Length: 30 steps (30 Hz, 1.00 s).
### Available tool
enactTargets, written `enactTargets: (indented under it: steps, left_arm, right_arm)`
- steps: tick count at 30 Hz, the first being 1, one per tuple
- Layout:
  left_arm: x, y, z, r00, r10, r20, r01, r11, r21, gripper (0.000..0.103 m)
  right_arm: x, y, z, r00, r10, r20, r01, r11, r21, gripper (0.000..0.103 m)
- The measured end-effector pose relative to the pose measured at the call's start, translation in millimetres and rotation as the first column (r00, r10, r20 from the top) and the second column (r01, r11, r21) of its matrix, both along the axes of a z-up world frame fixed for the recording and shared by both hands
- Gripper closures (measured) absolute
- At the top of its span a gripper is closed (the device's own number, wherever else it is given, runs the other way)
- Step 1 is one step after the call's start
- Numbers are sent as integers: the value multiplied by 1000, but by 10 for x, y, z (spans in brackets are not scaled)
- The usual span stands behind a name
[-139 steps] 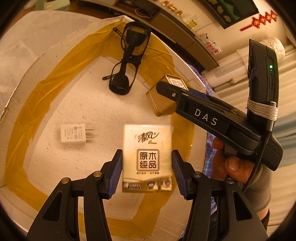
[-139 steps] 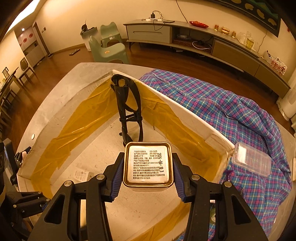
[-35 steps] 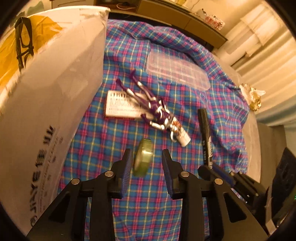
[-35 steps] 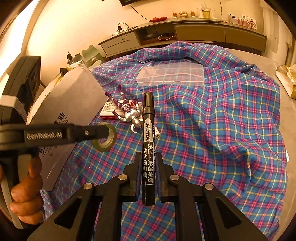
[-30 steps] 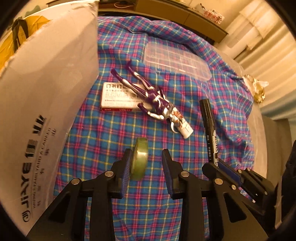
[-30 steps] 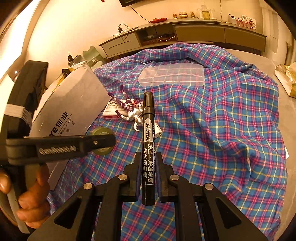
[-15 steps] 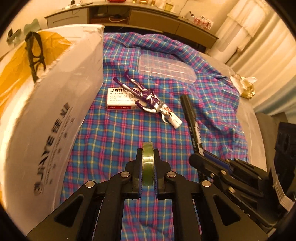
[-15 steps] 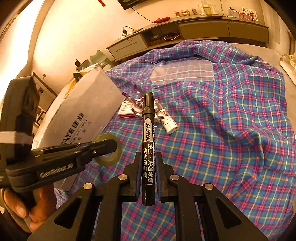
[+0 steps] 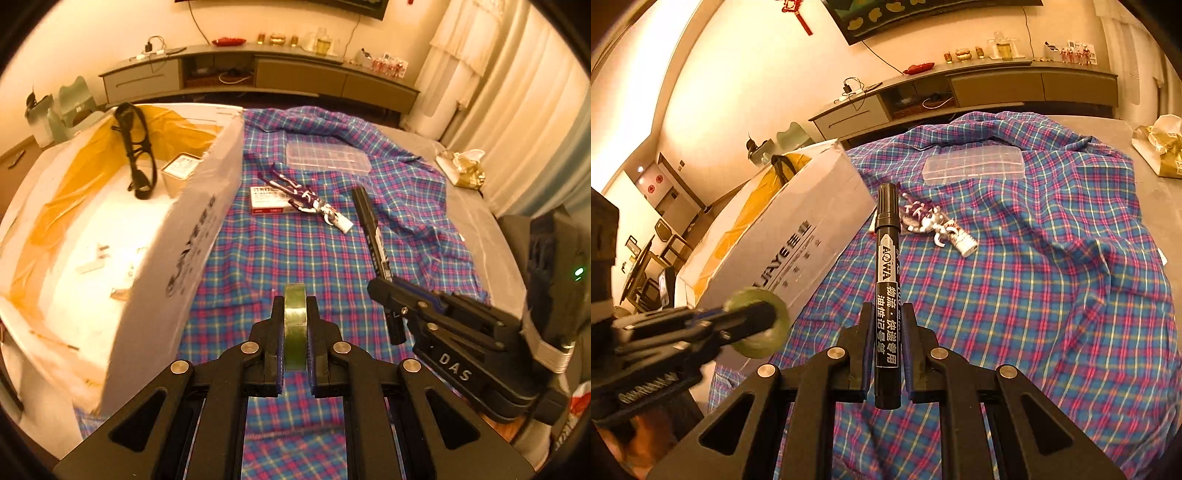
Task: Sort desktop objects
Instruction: 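Carry the tape roll and black marker over the cardboard box with both tools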
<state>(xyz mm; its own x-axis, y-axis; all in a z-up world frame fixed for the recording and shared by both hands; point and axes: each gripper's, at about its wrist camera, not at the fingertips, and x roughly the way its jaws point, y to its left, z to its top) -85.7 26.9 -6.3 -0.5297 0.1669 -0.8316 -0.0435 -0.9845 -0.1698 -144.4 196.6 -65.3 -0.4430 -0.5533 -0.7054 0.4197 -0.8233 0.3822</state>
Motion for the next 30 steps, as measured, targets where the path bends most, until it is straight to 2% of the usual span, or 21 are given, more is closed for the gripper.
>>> enactTargets:
  steps: [6,12,18,30]
  left_arm:
    - [243,-150,96,1000,5,-20,-4,1000,29,94]
    - [457,-326,197,999,9,-44,-6,998,67,94]
    - [569,-518,293,998,19,-65,-13,996,89,94]
    - [599,-1101,474,991,81,-104,-64,985,162,94]
  right_arm:
    - [295,-50,-36,1000,-13,13,13,1000,-3,88]
    - [574,-208,215,999,8,-35,-8,1000,2,88]
    - [830,-348,315,998,16,-56,-16,1000,-6,88]
    - [974,-637,564,993,61,-99,-60,998,12,88]
